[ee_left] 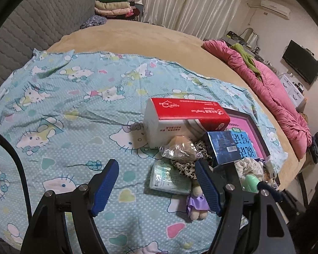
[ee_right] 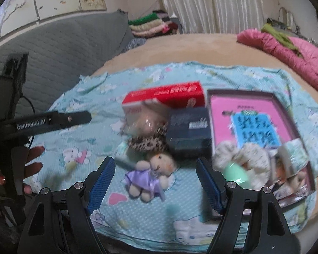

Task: Organize soft objects
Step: 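Withdraw both open grippers from the tray back toward the remaining items, then move right gripper to purple-dressed bear while left gripper approaches clear plastic bag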

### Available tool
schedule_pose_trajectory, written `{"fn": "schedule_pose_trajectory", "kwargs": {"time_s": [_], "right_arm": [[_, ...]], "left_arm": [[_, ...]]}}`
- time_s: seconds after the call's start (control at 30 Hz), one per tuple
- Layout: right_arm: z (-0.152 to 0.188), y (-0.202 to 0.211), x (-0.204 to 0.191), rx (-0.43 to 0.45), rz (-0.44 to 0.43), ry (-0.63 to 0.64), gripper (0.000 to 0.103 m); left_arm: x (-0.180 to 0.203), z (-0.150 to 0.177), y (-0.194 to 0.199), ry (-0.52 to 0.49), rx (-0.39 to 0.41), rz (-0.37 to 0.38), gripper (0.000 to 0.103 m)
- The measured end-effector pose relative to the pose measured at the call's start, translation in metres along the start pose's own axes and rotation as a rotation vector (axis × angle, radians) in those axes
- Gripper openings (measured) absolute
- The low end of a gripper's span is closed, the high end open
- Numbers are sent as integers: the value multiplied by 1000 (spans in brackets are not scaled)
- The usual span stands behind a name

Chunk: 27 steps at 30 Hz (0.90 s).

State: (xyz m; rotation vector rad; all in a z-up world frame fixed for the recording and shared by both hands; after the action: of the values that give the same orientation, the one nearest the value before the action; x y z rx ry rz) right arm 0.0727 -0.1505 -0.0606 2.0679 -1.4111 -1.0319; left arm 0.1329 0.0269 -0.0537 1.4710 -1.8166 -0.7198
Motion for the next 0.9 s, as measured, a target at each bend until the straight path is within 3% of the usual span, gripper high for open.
{"fn": "schedule_pose_trajectory", "kwargs": {"time_s": [0.57,0.9], "right_arm": [[24,-53,-6,-95,18,21,79],[28,-78,0,-137,28,-16,79]], "left_arm": [[12,-9,-46,7,-33,63,74],[22,-15,-97,30,-105,120,74]]}}
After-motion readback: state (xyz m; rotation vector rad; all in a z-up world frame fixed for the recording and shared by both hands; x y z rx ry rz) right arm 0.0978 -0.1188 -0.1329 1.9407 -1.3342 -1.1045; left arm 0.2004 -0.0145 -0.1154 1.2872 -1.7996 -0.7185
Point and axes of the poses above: each gripper's, at about its wrist camera, not at the fingertips, and y roughly against the way its jaws point, x to its right, z to its underside, the point moved 7 cm from there along -y, roughly the way its jaws point, and after that the axes turned 10 degrees about -y, right-handed, at the moved point
